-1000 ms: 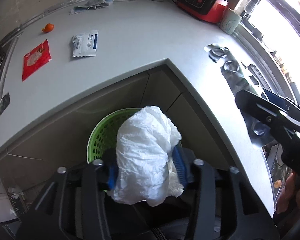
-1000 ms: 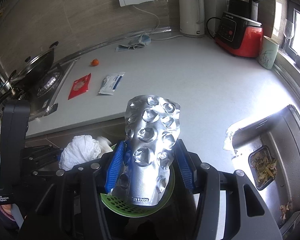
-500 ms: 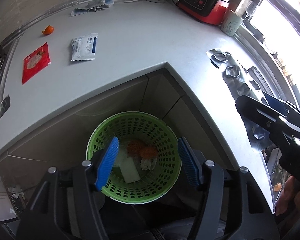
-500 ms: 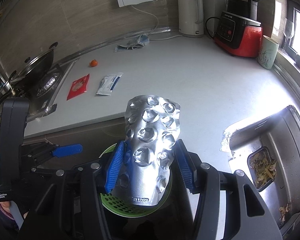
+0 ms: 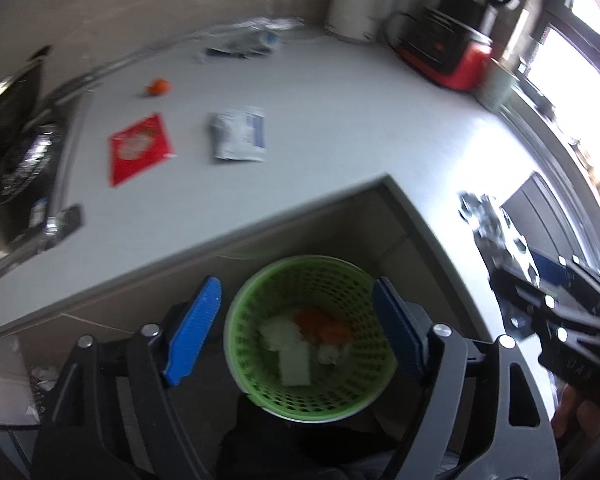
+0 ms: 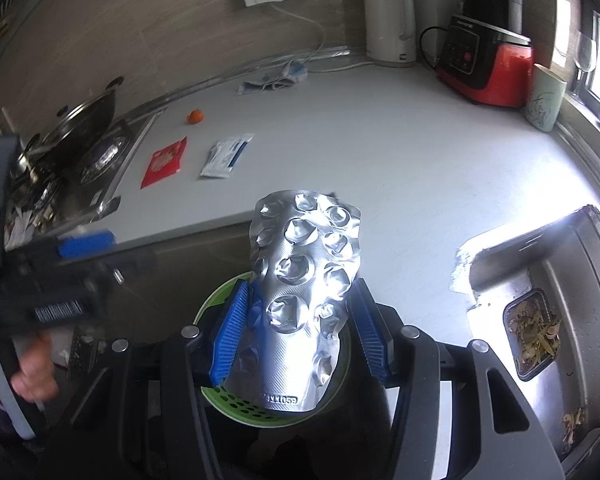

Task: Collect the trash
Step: 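Drop the white bag from the left tool while the right tool drops the foil pack into the bin, then reach both tools toward the red snack packet and white medical packet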

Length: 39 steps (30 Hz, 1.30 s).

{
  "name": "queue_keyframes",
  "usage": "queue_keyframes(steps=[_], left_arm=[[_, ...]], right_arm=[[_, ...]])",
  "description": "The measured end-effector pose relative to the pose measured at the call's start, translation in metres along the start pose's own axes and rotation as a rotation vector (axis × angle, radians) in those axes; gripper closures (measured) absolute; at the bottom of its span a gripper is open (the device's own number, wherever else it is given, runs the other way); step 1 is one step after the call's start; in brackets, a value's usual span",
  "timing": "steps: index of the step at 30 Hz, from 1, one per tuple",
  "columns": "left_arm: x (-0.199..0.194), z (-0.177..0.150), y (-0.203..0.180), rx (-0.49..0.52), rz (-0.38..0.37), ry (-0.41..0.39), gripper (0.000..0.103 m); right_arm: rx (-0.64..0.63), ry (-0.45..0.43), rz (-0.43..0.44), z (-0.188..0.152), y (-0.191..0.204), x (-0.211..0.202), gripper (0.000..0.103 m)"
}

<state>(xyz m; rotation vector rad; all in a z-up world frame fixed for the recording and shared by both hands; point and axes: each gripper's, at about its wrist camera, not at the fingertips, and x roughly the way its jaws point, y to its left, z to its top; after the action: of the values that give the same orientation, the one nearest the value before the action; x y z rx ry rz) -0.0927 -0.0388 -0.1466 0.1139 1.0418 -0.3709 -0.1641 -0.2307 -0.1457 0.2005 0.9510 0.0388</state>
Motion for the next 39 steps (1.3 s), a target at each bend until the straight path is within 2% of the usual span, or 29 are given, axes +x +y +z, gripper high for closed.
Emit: queue_keyframes(steps=[5,9,11,13,15,17,19,23,39], left_arm=[[-0.011,0.001,0.027,-0.061,0.059,-0.022,0.015],[-0.015,-0.001,0.041,-0.101,0.083,-0.023,0.013],[-0.015,-0.002,0.045,-0.115,0.086,-0.019,0.012],[-0.015,-0.004,0.047,-0.128,0.087,-0.016,0.012],[-0.014,-0.004,0.050,-0.133,0.087,-0.012,0.012],[-0.014,-0.004,0.050,-0.134,0.087,-0.008,0.012],[-0.014,-0.004,0.051,-0.137,0.083,-0.007,0.012],[-0.015,-0.002,0.053,-0.145,0.082,-0.011,0.008],[-0.011,0.004,0.065,-0.156,0.096,-0.001,0.008]], right_arm=[[-0.052,0.036,0.035,-0.008,0.014,0.014,0.049],[-0.099,0.067,0.054,-0.014,0.026,0.027,0.047],[-0.117,0.074,0.060,-0.015,0.032,0.032,0.030],[-0.145,0.076,0.052,-0.016,0.038,0.037,0.021],[-0.169,0.076,0.043,-0.016,0.043,0.038,0.019],[-0.185,0.074,0.038,-0.016,0.046,0.036,0.008],[-0.197,0.060,0.021,-0.015,0.049,0.033,0.002],[-0.217,0.056,0.007,-0.014,0.050,0.030,0.002],[-0.187,0.063,0.003,-0.003,0.047,0.034,0.002]])
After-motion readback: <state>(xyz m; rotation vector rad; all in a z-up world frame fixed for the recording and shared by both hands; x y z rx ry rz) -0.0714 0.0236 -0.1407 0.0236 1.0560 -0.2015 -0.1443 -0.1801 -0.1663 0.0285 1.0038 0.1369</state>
